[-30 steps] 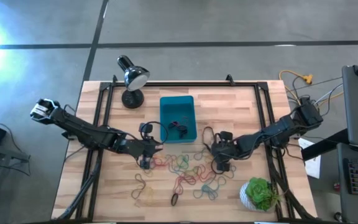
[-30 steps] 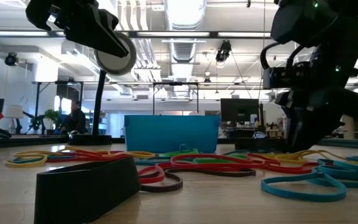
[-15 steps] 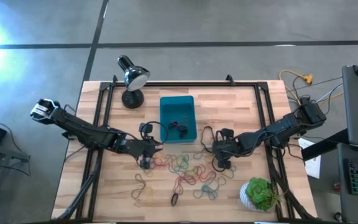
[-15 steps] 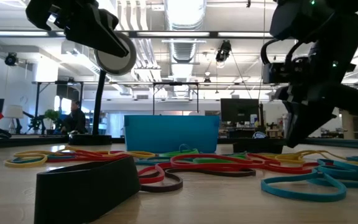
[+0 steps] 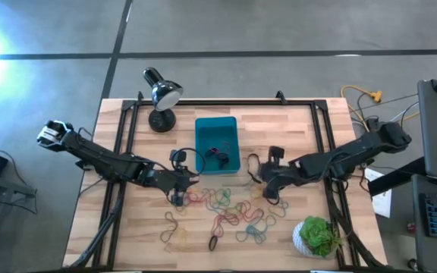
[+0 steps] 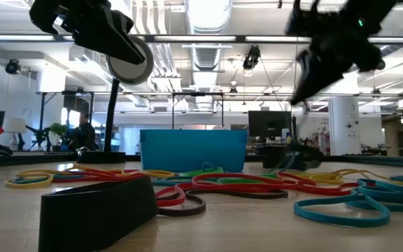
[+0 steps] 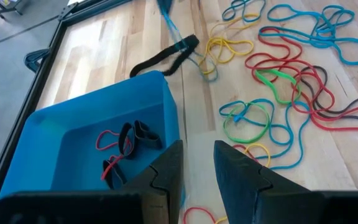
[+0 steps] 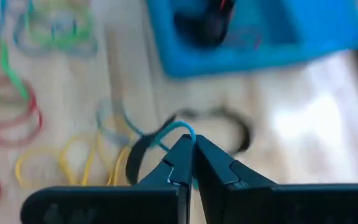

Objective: Pick and place rubber bands into bin
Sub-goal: Put the blue rubber band into the blue bin

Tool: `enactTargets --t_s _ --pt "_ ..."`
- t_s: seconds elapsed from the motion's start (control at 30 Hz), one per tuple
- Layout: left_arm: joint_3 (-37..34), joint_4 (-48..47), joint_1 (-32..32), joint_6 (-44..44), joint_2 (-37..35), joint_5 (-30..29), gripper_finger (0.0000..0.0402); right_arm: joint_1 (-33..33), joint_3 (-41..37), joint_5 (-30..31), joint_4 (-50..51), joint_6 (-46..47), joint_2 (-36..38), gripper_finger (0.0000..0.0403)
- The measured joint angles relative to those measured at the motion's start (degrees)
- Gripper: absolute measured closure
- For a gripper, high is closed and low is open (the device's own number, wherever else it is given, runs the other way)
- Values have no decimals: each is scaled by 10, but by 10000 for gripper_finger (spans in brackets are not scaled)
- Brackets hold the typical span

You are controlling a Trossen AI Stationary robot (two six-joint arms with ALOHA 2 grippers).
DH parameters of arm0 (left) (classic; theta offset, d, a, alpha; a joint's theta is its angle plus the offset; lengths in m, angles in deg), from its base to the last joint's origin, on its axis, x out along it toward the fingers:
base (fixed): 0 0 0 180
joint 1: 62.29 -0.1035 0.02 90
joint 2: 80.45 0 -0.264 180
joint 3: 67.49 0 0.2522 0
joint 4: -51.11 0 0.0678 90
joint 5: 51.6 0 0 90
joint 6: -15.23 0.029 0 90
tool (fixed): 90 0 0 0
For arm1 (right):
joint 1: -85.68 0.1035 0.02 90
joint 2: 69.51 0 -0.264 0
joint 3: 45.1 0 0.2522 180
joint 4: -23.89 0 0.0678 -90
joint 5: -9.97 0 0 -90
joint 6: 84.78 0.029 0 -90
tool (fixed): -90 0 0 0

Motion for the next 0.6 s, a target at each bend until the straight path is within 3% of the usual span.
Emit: enactTargets --t_s 0.4,0.6 --pt "0 -1 0 -1 0 0 327 -5 168 80 60 -139 -20 395" --pt "0 -1 0 -1 0 0 327 -53 230 80 59 -217 -71 395"
